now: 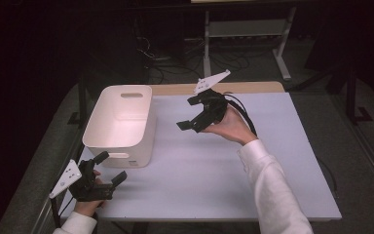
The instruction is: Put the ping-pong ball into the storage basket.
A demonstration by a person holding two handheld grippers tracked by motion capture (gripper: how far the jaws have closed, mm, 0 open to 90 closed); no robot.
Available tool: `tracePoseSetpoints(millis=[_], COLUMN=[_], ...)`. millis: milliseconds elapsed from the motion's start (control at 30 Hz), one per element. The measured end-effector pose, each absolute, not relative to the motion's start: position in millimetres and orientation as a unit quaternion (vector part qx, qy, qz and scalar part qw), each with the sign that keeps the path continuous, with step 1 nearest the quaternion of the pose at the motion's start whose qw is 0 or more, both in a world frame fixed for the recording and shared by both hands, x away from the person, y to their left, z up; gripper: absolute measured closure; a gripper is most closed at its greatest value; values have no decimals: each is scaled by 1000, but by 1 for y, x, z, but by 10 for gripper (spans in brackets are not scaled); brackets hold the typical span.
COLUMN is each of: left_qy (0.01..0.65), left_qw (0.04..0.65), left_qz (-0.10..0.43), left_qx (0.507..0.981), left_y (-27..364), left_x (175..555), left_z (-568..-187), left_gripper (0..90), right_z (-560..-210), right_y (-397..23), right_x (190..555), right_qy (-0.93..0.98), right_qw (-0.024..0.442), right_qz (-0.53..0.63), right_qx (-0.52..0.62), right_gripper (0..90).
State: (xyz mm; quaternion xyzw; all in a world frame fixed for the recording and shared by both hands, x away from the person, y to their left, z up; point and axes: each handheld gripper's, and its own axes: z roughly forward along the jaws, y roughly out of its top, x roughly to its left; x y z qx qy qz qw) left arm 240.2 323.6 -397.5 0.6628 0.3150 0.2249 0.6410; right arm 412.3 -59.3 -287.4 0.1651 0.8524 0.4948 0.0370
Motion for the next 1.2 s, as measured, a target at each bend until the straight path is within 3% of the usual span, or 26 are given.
tracePoseSetpoints(millis=[1200], left_qy=[315], left_qw=[637], left_qz=[223], left_qx=[667], left_y=[322], left_x=[242], left_z=[-397], left_gripper=[0], right_z=[-314], right_y=[-150], right_x=[381], right_qy=[812], right_qw=[63], right_qz=[530], right_qx=[235], right_gripper=[0])
